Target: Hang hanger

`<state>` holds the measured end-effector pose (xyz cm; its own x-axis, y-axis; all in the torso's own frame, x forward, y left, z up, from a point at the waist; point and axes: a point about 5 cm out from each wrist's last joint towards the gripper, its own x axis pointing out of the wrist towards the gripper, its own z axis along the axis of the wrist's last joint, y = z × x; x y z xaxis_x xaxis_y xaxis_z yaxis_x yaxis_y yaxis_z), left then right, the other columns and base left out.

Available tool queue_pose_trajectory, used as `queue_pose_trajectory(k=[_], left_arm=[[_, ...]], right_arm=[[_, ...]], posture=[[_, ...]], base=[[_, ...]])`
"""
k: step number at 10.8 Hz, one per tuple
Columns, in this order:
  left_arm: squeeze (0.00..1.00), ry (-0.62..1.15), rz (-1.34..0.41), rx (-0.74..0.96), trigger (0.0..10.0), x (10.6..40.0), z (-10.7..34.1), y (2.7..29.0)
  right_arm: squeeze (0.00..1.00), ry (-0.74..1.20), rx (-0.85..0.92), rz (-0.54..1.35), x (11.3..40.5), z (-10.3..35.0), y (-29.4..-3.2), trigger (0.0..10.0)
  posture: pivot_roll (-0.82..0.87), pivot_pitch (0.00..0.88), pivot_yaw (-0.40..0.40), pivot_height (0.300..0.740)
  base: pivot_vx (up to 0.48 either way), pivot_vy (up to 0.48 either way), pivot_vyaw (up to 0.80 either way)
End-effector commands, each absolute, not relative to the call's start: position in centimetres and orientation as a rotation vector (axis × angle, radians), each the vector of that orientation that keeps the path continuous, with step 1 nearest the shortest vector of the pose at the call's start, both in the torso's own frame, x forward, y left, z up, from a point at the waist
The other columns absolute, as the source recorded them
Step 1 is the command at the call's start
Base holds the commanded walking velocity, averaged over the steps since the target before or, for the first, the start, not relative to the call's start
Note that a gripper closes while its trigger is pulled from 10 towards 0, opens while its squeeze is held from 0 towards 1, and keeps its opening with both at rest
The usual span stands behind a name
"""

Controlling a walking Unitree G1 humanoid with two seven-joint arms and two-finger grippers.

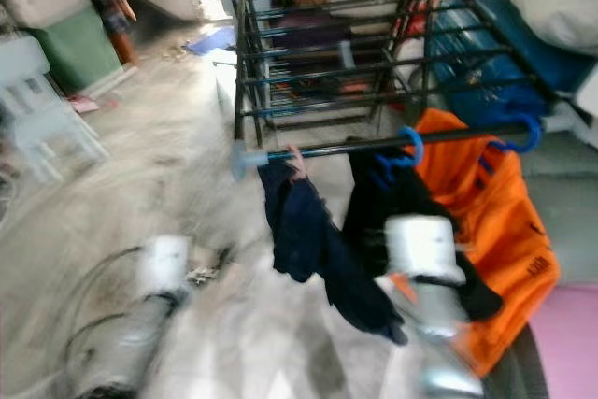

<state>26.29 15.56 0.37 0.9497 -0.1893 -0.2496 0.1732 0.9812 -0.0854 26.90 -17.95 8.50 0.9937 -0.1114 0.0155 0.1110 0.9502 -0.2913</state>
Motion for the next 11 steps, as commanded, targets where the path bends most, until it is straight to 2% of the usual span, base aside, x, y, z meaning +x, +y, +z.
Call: queue_pose_trajectory(k=[1,5,11], left_arm=[[0.0,0.227,-0.219,-0.092,10.0,26.8,0.9,14.5],[0.0,0.259,-0.23,-0.085,10.0,26.4,0.3,14.4],[0.0,0.335,-0.268,-0.075,10.0,25.8,-1.0,14.5]], right_arm=[[0.0,-0.001,-0.328,-0.149,26.6,8.6,-19.1,10.0],[0.0,0.007,-0.348,-0.169,26.4,8.5,-19.2,10.0],[0.0,0.03,-0.422,-0.26,26.2,9.2,-22.8,10.0]], posture=[[-0.14,0.0,0.117,0.74],[-0.14,0.0,0.116,0.74],[-0.13,0.008,0.109,0.74]], base=[[0.0,0.0,0.0],[0.0,0.0,0.0],[0.0,0.0,0.0]])
